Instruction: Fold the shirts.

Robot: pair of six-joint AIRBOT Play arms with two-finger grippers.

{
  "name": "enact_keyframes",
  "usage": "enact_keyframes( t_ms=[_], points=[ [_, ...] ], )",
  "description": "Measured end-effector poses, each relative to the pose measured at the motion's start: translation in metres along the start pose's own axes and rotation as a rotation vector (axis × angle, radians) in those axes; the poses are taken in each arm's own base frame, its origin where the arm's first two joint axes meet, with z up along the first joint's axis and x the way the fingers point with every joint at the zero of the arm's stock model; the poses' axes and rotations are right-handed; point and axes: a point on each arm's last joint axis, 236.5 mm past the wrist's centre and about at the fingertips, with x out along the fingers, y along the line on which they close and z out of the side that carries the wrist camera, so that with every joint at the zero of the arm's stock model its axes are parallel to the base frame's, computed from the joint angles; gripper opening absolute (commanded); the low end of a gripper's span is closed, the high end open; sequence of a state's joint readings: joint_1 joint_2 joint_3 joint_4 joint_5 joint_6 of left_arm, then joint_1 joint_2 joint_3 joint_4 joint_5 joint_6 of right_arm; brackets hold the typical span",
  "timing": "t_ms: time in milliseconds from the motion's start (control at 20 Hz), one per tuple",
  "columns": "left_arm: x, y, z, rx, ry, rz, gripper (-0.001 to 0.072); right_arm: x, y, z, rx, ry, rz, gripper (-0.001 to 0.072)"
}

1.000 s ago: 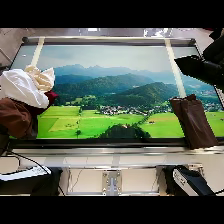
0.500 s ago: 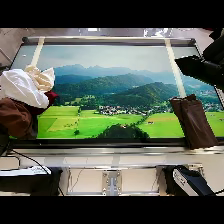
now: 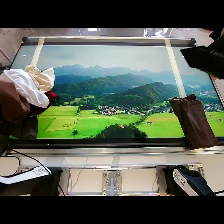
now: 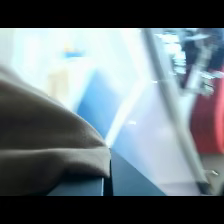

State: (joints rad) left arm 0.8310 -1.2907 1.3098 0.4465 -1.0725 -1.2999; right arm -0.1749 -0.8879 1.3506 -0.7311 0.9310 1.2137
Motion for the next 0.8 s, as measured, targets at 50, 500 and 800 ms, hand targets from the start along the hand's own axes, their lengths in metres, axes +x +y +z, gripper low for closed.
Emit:
enact_keyframes(
  t_ms=[50,500,800],
  points=[
    [-0.006,-0.036,-0.011,0.053,0.016,-0.069,0.0010,-0.006,0.008,0.011,-0.021,-0.021,0.009,0.0193],
    [-0.035,-0.264,-0.234,0.425,0.431,-0.556,0.0017,-0.076,0.086,0.097,-0.256,-0.197,0.055,0.0194],
    [0.015,-0.267,-0.381,0.678,0.648,-0.521,0.0700,-0.079,0.065,0.074,-0.347,-0.058,-0.047,0.0196]
  ],
)
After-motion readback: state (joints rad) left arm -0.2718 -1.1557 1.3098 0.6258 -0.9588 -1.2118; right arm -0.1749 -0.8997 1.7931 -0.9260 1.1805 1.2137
